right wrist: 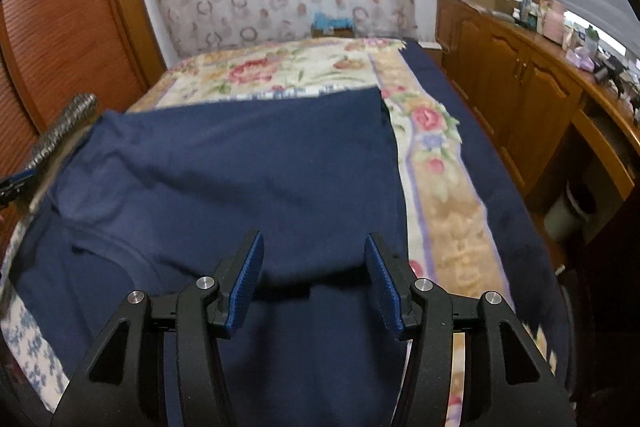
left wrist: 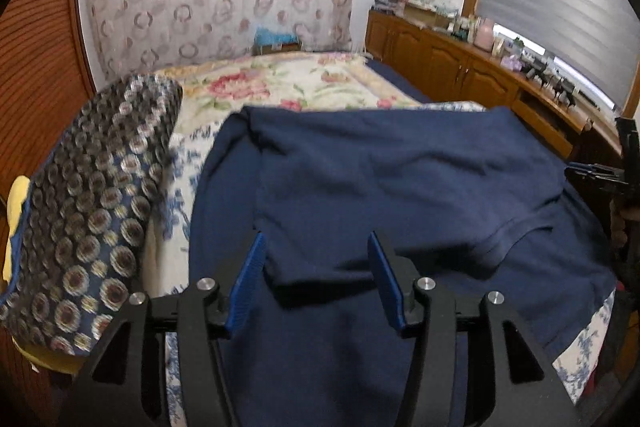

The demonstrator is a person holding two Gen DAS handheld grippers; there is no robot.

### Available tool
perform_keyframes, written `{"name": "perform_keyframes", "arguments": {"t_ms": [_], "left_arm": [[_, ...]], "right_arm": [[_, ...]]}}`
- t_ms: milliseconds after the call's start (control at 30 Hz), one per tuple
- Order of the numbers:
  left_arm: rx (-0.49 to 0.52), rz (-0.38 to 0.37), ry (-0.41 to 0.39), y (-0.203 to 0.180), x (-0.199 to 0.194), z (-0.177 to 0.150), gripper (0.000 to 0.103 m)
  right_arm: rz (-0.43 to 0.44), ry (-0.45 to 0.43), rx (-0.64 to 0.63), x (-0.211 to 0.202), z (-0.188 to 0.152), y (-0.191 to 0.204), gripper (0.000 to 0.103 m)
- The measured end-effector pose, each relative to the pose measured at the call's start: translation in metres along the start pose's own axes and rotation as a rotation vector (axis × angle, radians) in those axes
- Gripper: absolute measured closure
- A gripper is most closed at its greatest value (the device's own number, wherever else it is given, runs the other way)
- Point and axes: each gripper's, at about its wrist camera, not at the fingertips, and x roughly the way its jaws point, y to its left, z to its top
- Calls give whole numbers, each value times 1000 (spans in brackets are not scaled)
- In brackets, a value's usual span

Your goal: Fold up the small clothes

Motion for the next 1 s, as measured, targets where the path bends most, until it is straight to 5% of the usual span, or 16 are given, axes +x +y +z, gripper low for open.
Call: {"name": "perform_keyframes", "arguments": {"t_ms": [1000], "left_arm": [[-82,33,103,17,39,-13,51]], "right_arm": [[-63,48,15,24,-21,-5,48]]}}
